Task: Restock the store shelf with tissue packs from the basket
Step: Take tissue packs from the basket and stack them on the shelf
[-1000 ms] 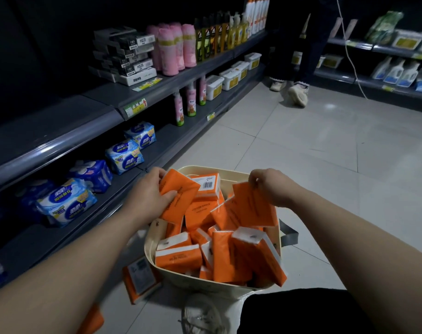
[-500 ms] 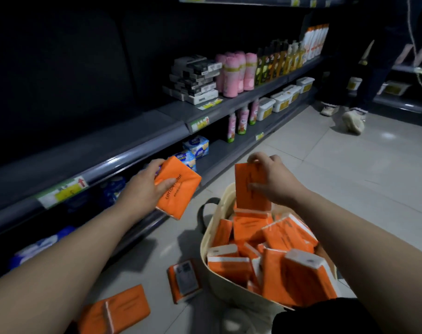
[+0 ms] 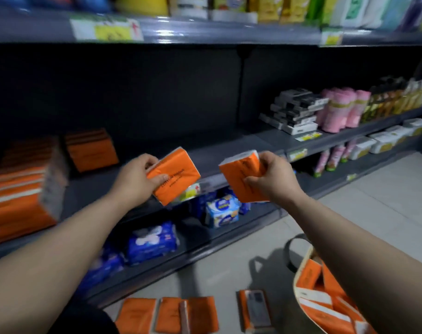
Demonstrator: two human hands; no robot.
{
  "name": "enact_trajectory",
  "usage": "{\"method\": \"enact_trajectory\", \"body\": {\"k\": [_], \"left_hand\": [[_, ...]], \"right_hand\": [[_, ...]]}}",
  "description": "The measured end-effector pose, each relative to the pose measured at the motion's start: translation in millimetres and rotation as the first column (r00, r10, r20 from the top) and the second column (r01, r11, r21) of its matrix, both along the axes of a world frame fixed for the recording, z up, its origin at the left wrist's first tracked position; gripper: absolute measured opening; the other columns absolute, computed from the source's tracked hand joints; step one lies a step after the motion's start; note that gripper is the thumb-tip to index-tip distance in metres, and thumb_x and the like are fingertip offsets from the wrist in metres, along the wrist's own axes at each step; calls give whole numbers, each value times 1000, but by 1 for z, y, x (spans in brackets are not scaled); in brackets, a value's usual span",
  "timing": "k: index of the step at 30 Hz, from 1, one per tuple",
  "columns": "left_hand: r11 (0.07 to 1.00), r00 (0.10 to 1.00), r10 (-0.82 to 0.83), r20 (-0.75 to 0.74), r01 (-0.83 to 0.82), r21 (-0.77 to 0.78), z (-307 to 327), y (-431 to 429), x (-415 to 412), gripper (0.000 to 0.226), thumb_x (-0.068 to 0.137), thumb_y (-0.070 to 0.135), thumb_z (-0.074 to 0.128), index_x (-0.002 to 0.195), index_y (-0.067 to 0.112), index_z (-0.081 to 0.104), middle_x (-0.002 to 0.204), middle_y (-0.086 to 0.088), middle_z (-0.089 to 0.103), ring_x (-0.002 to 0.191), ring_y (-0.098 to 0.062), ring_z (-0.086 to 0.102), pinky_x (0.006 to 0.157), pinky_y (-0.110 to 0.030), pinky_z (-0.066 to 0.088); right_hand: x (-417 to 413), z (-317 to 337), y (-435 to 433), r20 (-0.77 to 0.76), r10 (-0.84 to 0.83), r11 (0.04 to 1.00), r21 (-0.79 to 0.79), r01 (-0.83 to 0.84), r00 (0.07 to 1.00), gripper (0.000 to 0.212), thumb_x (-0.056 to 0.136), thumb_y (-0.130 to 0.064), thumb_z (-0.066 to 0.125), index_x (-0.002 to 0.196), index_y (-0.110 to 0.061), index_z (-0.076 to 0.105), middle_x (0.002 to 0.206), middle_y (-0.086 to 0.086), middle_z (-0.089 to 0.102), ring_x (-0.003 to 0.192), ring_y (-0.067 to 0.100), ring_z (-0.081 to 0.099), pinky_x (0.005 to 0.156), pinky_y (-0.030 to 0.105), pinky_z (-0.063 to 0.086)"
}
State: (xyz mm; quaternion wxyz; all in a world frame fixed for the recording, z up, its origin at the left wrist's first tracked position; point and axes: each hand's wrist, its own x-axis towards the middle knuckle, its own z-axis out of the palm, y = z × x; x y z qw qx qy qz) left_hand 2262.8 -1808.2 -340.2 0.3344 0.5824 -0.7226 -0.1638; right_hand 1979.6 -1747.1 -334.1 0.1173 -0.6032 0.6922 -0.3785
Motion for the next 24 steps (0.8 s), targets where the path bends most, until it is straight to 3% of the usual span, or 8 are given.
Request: {"method": "enact_trajectory", "body": {"k": [5,10,13,17,21,24], "left_hand": [[992,988,122,92,-118,-44,22,-32,81,29,77,25,77,103,23,63,105,1,64,100,-21,59,83,-33,45],[971,947,238,217,-237,-32,22,-69,128,43,78,18,76,118,14,62,120,-12,62,110,-29,57,89,-30,43],[965,918,249,308,-262,-1,17,-92,140,57,80,19,75,131,7,53,131,-17,56,120,-33,52,98,-31,40],[961,906,231,354,-270,63,6,-127,151,59,85,20,69,138,11,46,139,-16,49,126,-32,48,102,-31,38],[956,902,189,389,-259,137,-3,-160,161,52,90,3,52,140,13,42,142,-14,44,125,-30,47,105,-36,39],[949,890,194,412,-277,153,-10,-176,170,50,93,3,46,141,13,41,143,-14,43,127,-29,46,107,-36,37]], "right_hand": [[66,13,-46,-11,158,987,-10,-158,987,35,70,-8,69,101,-22,60,87,-3,66,83,18,62,74,29,47],[123,20,-94,-22,283,959,9,-283,959,46,70,-10,70,110,-29,57,102,3,64,92,21,61,81,35,50],[146,18,-118,-8,313,950,16,-313,950,50,72,-7,69,117,-26,56,105,2,63,95,19,60,83,34,50],[167,12,-145,-20,307,952,31,-306,952,55,74,-10,72,123,-20,49,102,-1,58,93,20,58,79,33,47],[179,4,-168,-10,292,954,66,-291,956,43,74,-13,73,109,-20,48,95,0,58,86,19,58,69,30,45],[186,1,-179,-21,295,953,79,-292,955,42,75,-13,74,106,-19,47,95,0,57,84,19,58,67,30,45]]}}
